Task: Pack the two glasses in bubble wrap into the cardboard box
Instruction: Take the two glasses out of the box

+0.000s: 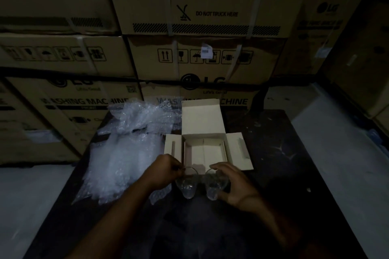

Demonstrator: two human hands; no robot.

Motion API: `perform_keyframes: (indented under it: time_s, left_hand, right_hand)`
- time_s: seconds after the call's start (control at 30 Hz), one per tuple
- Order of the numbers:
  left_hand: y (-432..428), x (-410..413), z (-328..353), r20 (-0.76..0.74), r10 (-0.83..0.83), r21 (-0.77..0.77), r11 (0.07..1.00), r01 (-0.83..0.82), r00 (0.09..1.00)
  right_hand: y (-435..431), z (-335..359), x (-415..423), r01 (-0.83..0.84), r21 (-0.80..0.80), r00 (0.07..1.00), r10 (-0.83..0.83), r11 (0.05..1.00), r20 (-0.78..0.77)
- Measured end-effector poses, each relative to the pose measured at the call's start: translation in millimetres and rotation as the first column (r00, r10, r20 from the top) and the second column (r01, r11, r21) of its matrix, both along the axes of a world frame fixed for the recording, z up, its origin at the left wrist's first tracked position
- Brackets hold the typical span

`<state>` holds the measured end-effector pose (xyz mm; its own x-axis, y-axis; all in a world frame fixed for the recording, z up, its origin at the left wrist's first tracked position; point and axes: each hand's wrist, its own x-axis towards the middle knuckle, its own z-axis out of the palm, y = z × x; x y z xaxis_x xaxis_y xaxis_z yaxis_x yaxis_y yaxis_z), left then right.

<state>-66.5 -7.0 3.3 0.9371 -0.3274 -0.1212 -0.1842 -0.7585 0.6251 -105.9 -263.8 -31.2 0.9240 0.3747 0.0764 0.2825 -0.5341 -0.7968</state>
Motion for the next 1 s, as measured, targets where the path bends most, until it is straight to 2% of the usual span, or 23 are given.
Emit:
perform_keyframes:
  time_s: [0.2,0.47,0.57,0.67,0.7,0.77,0.83,0.87,0.93,1.0]
  left_hand:
    - [-9,-12,-26,-0.026,0.079,0.044,0.996,-0.078,0.997]
    - [-16,-21,-39,-0.108,0.191,0.040,0.981,-0.188,0.976]
    - [-14,-21,-41,-0.096,0.212,0.030,0.977,-0.210,0.973]
    - [-11,-21,-40,-0.081,0.221,0.053,0.975,-0.218,0.972]
    - [-9,-22,-38,-0.052,0.243,0.070,0.968,-0.239,0.969]
    - [-2,-26,-31,0.134,0.348,0.066,0.931,-0.359,0.928]
    - [8,-27,-24,0.350,0.408,0.012,0.898,-0.439,0.844]
    - [11,-25,-21,0.413,0.399,-0.021,0.903,-0.429,0.819]
    - [16,-19,-18,0.442,0.336,-0.069,0.937,-0.342,0.831]
    - [18,-12,-18,0.334,0.197,-0.001,0.978,-0.209,0.922]
  right_hand:
    - [5,-23,-4,0.076,-0.055,0.997,-0.077,0.996,-0.006]
    - [11,-34,-10,0.188,-0.064,0.974,-0.195,0.980,-0.112]
    - [12,-36,-8,0.215,-0.135,0.974,-0.223,0.967,-0.041]
    - [9,-36,-4,0.168,-0.233,0.985,-0.174,0.958,-0.006]
    - [7,-35,-3,0.138,-0.262,0.989,-0.145,0.955,-0.007]
    - [1,-29,-1,0.127,-0.263,0.992,-0.124,0.956,0.028]
    - [-8,-25,7,0.210,-0.189,0.971,-0.181,0.959,0.157]
    - [-15,-25,13,0.250,-0.172,0.954,-0.211,0.953,0.213]
    - [-28,-24,31,0.275,-0.247,0.943,-0.211,0.929,0.257]
    - [-39,-23,48,0.181,-0.480,0.976,-0.097,0.859,0.195]
